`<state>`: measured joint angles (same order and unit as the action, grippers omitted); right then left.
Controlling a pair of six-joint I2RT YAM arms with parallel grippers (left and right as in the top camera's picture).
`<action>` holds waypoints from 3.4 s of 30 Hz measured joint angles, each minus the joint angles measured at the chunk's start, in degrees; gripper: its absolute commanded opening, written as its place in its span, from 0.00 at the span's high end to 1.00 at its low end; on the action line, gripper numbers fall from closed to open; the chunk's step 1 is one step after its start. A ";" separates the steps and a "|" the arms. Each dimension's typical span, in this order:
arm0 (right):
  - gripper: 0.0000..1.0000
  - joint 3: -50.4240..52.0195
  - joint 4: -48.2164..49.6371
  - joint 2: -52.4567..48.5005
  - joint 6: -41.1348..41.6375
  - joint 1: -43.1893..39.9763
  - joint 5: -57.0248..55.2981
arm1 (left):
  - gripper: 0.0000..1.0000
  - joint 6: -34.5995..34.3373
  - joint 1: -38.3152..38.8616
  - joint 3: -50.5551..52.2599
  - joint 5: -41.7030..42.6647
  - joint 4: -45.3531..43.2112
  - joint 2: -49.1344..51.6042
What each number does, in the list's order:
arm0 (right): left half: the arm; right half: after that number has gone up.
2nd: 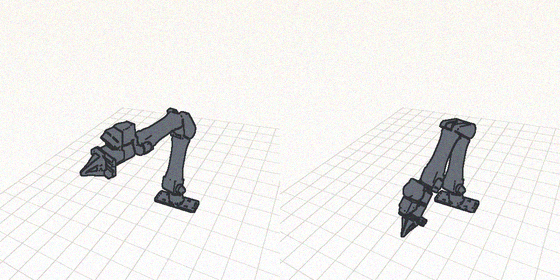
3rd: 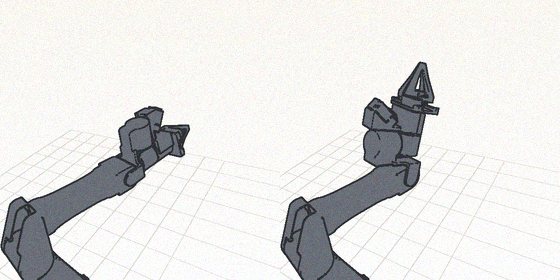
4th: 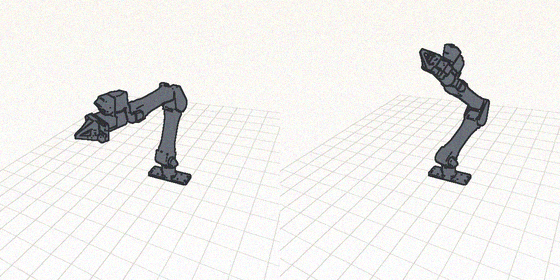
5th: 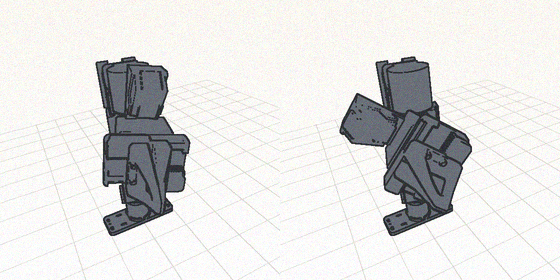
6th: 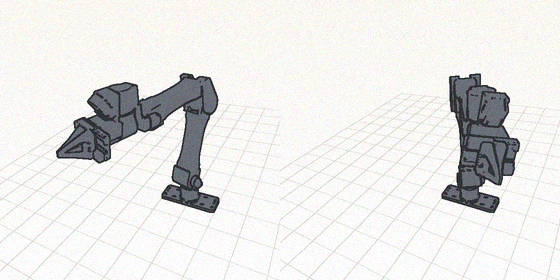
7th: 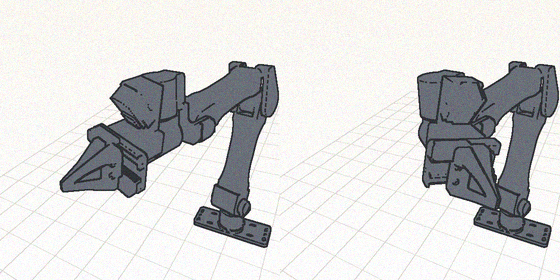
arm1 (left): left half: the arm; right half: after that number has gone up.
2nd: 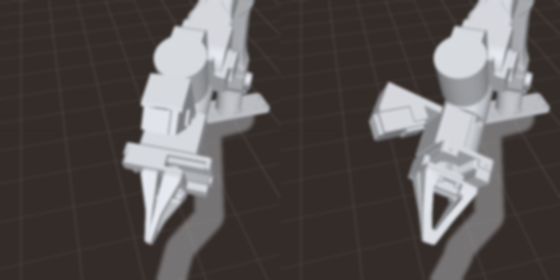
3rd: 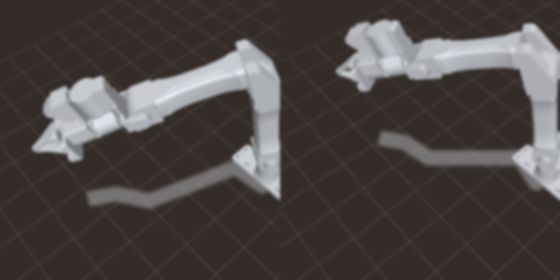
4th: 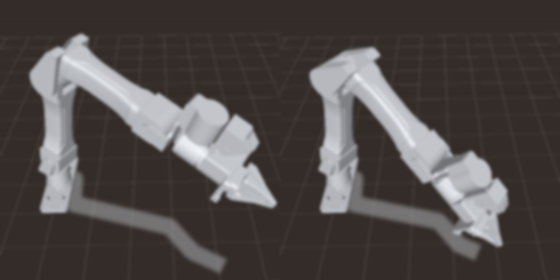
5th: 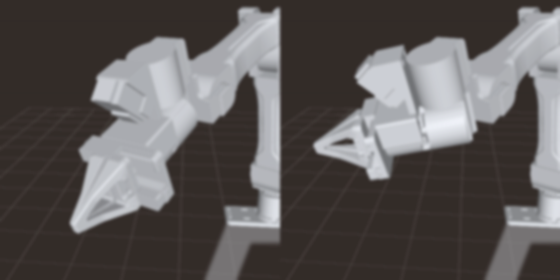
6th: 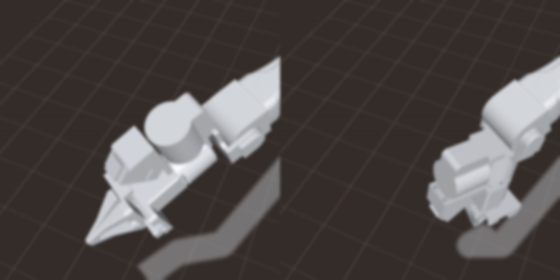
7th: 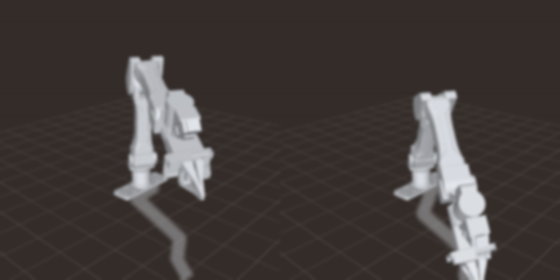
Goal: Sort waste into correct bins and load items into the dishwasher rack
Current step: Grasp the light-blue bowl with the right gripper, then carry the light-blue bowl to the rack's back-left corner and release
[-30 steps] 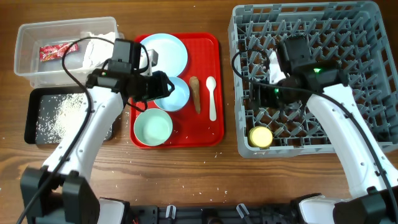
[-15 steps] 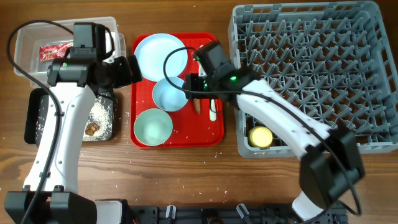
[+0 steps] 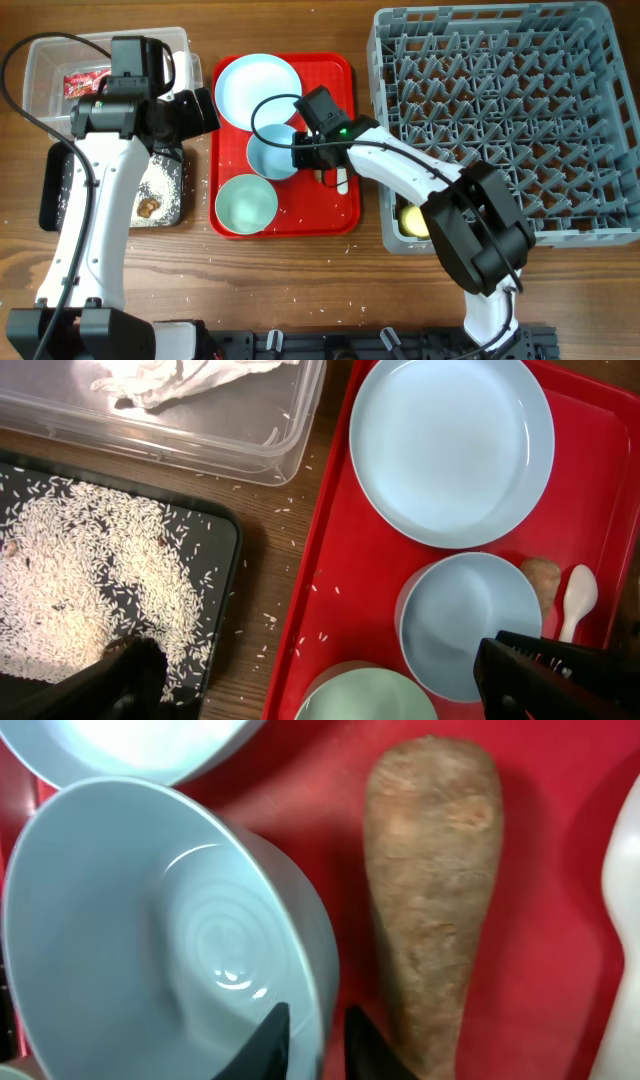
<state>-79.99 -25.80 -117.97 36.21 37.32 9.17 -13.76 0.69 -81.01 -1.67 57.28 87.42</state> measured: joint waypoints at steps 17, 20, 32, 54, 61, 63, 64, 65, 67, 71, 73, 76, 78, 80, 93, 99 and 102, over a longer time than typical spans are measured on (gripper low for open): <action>0.96 -0.11 -13.31 27.12 -7.56 -7.50 -8.04 | 0.00 0.00 0.00 0.00 -0.02 0.00 0.00; 0.96 -0.28 -20.22 27.30 -11.39 -10.99 -10.56 | 0.00 0.00 0.00 0.00 0.00 0.04 0.00; 0.96 -15.43 -21.92 25.75 -21.38 -11.82 -39.17 | 0.00 0.00 0.00 0.00 -0.02 0.15 0.00; 0.94 -15.45 8.39 -3.69 -50.05 -16.90 -70.01 | 0.00 0.00 0.00 0.00 -0.02 0.15 0.00; 0.57 -15.52 3.41 -3.74 -51.17 -15.58 -69.40 | 0.00 0.00 0.00 0.00 -0.02 0.15 0.00; 0.55 -15.52 2.32 -3.74 -52.00 -14.10 -69.35 | 0.00 0.00 0.00 0.00 -0.02 0.15 0.00; 0.53 -15.52 2.25 -3.74 -52.74 -13.05 -69.37 | 0.00 0.00 0.00 0.00 0.00 0.15 0.00; 0.51 -15.52 2.23 -3.74 -53.02 -12.41 -69.35 | 0.00 0.00 0.00 0.00 -0.02 0.15 0.00; 0.32 -15.52 2.05 -3.74 -53.48 -10.95 -69.35 | 0.00 0.00 0.00 0.00 -0.02 0.15 0.00; 0.32 -15.61 -3.04 -3.50 -46.21 -10.36 -65.16 | 0.00 0.00 0.00 0.00 0.00 0.17 0.00; 0.29 -15.52 -8.02 0.07 -39.85 -10.91 -53.05 | 0.00 0.00 0.00 0.00 -0.02 0.15 0.00; 0.30 -15.52 -10.38 11.89 -32.74 -13.44 -32.44 | 0.00 0.00 0.00 0.00 -0.02 0.13 0.00; 0.32 -16.26 -8.90 18.80 -24.85 -17.88 -25.64 | 0.00 0.00 0.00 0.00 -0.02 0.15 0.00; 0.35 -16.92 -8.48 18.71 -15.56 -24.44 -21.57 | 0.00 0.00 0.00 0.00 0.00 0.15 0.00; 0.53 -16.70 -0.35 -0.39 0.66 -34.12 -9.07 | 0.00 0.00 0.00 0.00 -0.02 0.15 0.00; 0.63 -16.70 1.95 -0.57 1.11 -34.12 -9.01 | 0.00 0.00 0.00 0.00 -0.02 0.15 0.00; 0.90 -16.70 1.97 -0.61 1.09 -34.12 -9.20 | 0.00 0.00 0.00 0.00 -0.02 0.17 0.00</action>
<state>-96.68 -23.83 -118.58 37.30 3.20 -0.03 -13.76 0.69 -81.01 -1.69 57.45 87.42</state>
